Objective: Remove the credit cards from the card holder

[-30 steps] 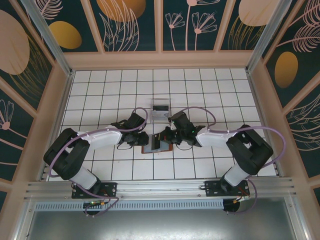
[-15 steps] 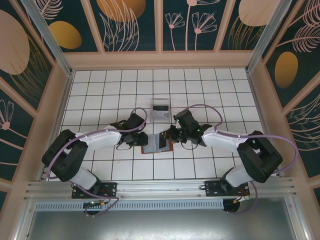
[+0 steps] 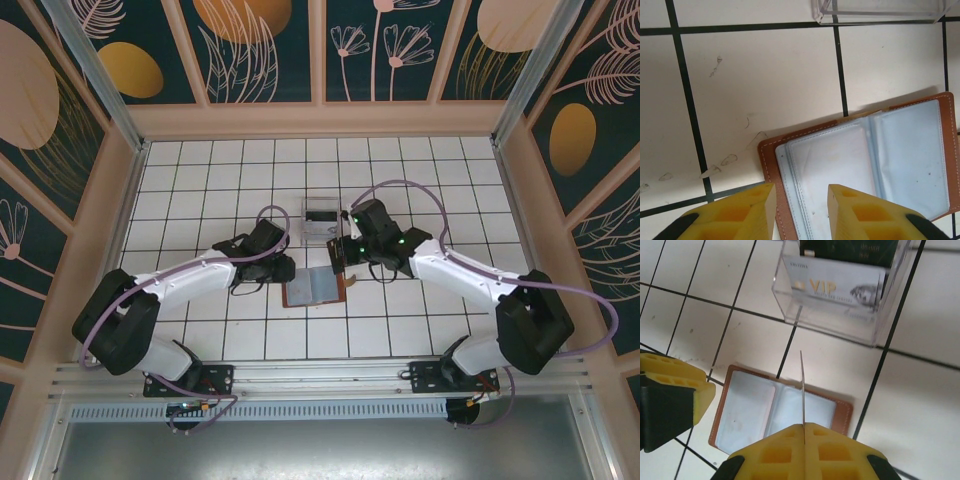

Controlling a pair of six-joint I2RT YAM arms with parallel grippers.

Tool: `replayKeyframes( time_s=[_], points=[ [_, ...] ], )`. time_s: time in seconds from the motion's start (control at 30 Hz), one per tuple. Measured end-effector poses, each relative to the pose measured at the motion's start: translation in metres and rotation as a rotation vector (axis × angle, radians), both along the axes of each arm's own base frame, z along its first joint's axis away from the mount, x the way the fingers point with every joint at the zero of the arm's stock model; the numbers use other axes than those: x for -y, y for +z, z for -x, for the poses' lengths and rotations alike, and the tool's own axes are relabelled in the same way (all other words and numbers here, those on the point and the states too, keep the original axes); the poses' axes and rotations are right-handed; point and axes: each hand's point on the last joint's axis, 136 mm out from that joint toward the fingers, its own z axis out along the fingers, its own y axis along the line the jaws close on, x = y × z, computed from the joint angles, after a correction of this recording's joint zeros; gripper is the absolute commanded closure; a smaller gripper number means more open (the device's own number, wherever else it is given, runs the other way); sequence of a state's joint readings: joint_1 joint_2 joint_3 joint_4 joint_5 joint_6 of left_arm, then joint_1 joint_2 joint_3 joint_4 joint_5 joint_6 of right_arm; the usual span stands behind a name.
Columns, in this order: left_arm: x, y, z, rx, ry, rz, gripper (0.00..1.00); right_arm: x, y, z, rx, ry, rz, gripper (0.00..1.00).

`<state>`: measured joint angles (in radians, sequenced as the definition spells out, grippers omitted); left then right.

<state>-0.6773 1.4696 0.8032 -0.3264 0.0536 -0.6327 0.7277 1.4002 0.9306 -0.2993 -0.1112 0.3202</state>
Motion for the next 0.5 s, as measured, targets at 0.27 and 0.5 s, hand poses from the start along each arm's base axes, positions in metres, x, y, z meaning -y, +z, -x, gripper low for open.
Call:
replayKeyframes(
  time_s=[0.27,0.5],
  points=[
    [0.003,0.007,-0.006,0.022,0.006,0.005,0.66,0.003,0.023,-0.009,0.223,0.271,0.170,1.00],
    [0.002,0.007,-0.007,0.024,0.007,0.003,0.66,-0.003,0.042,-0.016,0.439,0.553,0.326,1.00]
  ],
)
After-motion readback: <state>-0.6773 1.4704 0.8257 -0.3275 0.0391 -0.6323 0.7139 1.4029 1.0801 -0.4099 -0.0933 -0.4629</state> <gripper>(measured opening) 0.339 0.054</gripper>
